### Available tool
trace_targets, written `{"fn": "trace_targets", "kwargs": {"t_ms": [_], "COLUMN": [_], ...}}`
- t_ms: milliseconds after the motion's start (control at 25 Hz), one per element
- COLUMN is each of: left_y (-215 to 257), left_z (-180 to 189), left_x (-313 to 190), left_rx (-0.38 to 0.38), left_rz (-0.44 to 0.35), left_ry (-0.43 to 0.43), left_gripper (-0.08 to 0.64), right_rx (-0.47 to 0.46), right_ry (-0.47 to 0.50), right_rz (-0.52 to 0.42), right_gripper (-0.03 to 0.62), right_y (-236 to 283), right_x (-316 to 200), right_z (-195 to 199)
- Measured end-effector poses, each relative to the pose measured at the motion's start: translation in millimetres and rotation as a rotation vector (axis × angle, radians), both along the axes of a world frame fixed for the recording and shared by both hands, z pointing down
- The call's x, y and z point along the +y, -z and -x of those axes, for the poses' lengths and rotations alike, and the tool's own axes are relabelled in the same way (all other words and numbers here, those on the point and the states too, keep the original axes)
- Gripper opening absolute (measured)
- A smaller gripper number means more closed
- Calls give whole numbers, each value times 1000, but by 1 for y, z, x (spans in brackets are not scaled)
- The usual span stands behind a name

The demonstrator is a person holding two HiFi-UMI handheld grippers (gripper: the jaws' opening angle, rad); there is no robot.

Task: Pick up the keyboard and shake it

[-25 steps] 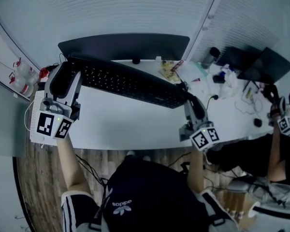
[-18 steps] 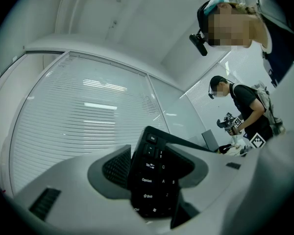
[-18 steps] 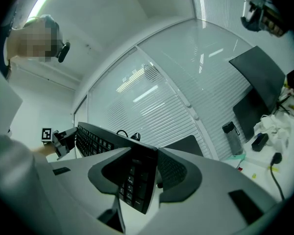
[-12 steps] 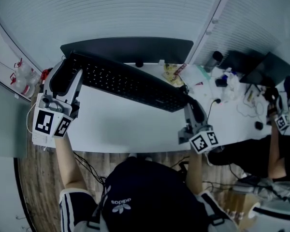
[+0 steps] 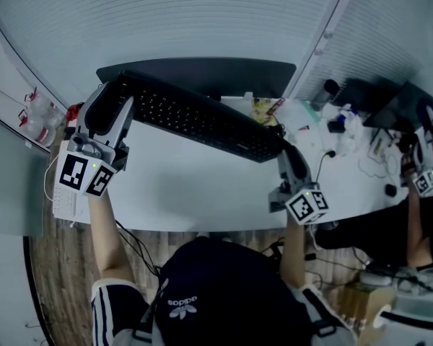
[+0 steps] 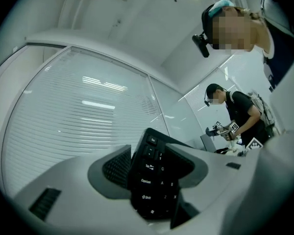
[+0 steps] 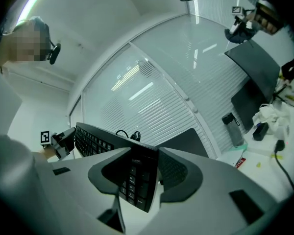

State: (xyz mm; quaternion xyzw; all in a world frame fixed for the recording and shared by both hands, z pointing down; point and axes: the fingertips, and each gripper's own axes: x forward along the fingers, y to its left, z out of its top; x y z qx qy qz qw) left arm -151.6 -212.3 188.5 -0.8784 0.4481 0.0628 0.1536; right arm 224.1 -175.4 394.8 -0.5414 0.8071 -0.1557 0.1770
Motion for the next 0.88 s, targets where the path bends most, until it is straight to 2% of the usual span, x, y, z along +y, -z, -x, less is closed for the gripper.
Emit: {"fn": "trace_targets", "kwargs": {"t_ms": [160,360,720,880], "left_y": [-2,-3,-2,-4], "left_z": [-2,1,5,7], "left_x": [2,2,1,4], "left_rx": [-18,29,50,70], "left_rz": [5,14,24,43], "left_ry": [-35,-72,-125,-138], "left_gripper": [216,216,213,213], "right_rx": [-6,36,6,29], "right_ry": [4,-2,-16,-33], "right_rz": [1,12,4,18], "right_gripper": [155,155,156,158], "right_y": [-6,-4,-3,2], "right_x": [1,-1,-6,2], "right_z": [-2,1,0,1]}}
